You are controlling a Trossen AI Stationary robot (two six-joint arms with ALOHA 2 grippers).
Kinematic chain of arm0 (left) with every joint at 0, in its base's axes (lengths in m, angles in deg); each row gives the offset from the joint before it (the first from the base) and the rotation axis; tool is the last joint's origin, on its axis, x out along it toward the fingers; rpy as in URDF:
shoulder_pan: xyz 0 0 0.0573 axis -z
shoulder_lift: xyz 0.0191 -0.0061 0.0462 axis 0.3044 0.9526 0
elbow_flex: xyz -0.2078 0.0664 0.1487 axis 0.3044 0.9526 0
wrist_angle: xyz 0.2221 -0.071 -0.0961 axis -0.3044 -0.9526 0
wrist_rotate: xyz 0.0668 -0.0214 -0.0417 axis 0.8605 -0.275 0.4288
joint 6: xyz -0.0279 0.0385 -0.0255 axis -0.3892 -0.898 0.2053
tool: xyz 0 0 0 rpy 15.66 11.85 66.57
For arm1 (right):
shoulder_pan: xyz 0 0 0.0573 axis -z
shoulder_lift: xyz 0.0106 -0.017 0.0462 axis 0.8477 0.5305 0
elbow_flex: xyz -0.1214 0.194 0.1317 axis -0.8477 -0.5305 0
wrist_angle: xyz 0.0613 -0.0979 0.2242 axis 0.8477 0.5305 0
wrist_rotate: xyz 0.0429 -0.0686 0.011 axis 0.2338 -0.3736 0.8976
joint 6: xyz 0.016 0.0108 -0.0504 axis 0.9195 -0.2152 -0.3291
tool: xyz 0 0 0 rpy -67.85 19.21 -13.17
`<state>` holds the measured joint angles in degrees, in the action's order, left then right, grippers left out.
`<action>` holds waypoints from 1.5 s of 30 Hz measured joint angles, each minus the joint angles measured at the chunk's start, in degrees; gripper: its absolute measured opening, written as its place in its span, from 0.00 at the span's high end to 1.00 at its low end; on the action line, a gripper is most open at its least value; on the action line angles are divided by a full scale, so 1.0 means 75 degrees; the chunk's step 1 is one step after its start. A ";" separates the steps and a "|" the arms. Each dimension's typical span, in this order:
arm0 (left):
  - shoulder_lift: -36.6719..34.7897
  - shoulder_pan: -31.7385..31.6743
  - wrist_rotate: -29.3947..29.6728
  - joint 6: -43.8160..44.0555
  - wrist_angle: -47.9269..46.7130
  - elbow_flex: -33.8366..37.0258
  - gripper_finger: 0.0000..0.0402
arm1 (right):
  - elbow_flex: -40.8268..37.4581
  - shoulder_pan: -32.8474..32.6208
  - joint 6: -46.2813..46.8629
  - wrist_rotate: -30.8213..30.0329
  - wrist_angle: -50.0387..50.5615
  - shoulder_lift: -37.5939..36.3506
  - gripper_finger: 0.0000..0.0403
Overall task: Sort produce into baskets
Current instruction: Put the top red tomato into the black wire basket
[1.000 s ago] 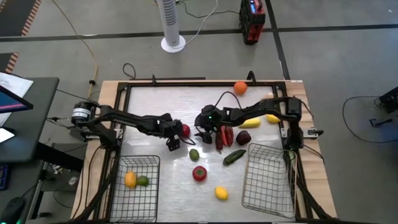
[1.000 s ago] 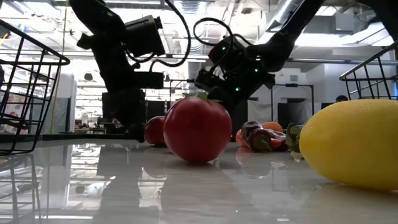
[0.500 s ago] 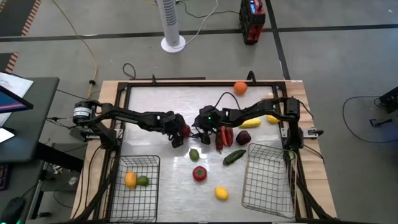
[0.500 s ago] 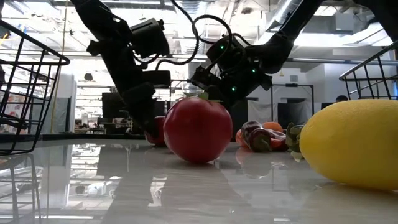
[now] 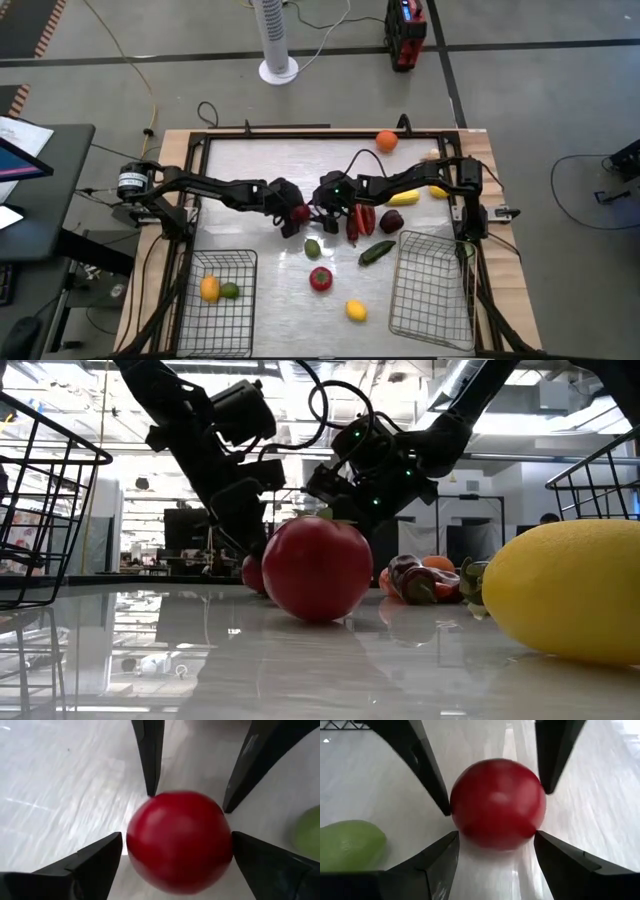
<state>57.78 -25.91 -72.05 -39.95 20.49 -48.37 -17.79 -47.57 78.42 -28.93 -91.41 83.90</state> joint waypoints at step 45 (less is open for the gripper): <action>-0.0055 0.0020 0.0293 -0.0231 -0.0483 -0.0090 0.17 | -0.0006 0.0236 0.0003 -0.0103 0.1634 -0.1314 0.29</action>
<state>57.36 -25.75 -69.85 -41.68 16.87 -49.05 -17.83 -45.80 78.44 -29.70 -79.15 74.05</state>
